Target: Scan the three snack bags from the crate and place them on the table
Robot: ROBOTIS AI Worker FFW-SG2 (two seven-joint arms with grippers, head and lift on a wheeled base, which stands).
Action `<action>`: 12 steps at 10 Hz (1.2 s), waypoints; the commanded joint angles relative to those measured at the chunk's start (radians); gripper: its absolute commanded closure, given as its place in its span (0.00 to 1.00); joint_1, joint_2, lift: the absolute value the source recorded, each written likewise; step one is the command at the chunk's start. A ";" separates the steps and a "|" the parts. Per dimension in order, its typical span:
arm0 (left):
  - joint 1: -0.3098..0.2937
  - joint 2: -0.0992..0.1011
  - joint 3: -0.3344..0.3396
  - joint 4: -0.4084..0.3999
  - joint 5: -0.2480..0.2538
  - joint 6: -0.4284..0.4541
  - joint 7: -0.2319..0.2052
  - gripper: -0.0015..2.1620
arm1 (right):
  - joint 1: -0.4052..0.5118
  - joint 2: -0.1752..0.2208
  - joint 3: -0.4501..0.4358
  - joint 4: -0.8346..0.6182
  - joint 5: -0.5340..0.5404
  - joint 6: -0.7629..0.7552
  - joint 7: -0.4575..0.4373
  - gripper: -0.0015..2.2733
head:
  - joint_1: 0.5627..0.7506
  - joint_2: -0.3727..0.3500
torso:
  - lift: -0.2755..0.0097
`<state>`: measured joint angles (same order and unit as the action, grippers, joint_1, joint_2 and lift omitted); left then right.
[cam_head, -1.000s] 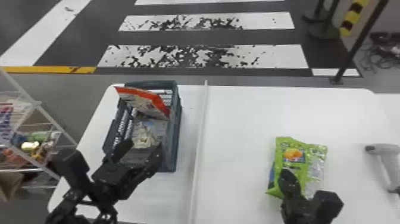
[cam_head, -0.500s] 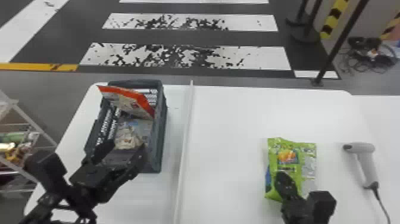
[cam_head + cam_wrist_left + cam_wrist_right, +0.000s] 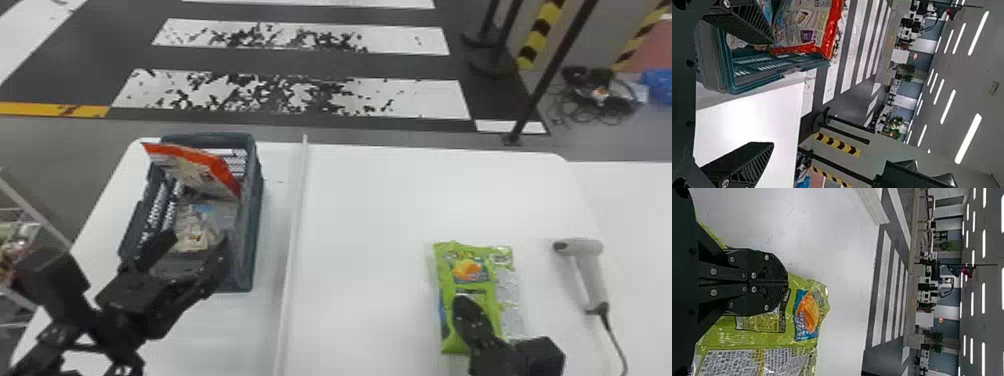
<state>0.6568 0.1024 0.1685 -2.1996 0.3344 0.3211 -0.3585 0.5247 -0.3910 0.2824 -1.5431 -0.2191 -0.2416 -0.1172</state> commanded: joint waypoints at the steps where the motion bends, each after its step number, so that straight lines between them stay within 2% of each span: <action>1: -0.005 0.002 0.000 -0.023 -0.002 0.022 0.003 0.04 | 0.064 -0.017 -0.020 -0.120 0.046 -0.011 -0.012 0.91 | 0.70 0.51 | 0.84; 2: -0.008 0.005 -0.001 -0.028 -0.005 0.031 -0.004 0.03 | 0.089 -0.017 -0.045 -0.181 0.058 -0.023 -0.039 0.80 | 0.70 0.52 | 0.84; 3: -0.009 0.008 -0.007 -0.031 -0.018 0.031 -0.019 0.03 | 0.095 -0.017 -0.072 -0.222 0.063 -0.020 -0.064 0.37 | 0.70 0.52 | 0.84; 4: -0.009 0.008 -0.014 -0.040 -0.032 0.034 -0.014 0.03 | 0.101 -0.017 -0.121 -0.256 0.040 -0.001 -0.070 0.01 | 0.70 0.50 | 0.84; 5: -0.008 0.010 -0.014 -0.048 -0.032 0.053 0.000 0.03 | 0.101 -0.009 -0.184 -0.305 -0.026 0.152 -0.070 0.00 | 0.70 0.46 | 0.84; 6: -0.008 0.011 -0.012 -0.052 -0.034 0.056 0.015 0.03 | 0.113 -0.005 -0.229 -0.331 -0.054 0.180 -0.067 0.00 | 0.70 0.40 | 0.84; 7: -0.008 0.011 -0.017 -0.060 -0.034 0.059 0.015 0.03 | 0.116 0.015 -0.293 -0.356 -0.078 0.284 -0.067 0.02 | 0.70 0.36 | 0.84; 8: -0.008 0.011 -0.026 -0.063 -0.037 0.059 0.015 0.03 | 0.116 0.030 -0.374 -0.367 -0.123 0.315 -0.036 0.02 | 0.70 0.33 | 0.84; 9: -0.003 0.010 -0.035 -0.062 -0.040 0.059 0.016 0.04 | 0.115 0.043 -0.463 -0.342 -0.161 0.296 0.047 0.02 | 0.70 0.26 | 0.84; 10: 0.003 0.010 -0.053 -0.060 -0.067 0.049 0.018 0.04 | 0.087 0.047 -0.529 -0.295 -0.164 0.318 0.117 0.02 | 0.70 0.19 | 0.84; 12: 0.015 0.011 -0.058 -0.057 -0.075 0.056 0.016 0.04 | -0.012 0.049 -0.637 -0.187 -0.198 0.557 0.264 0.02 | 0.70 0.08 | 0.84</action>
<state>0.6671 0.1130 0.1111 -2.2566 0.2621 0.3736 -0.3433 0.5390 -0.3433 -0.3279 -1.7598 -0.4118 0.2505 0.1481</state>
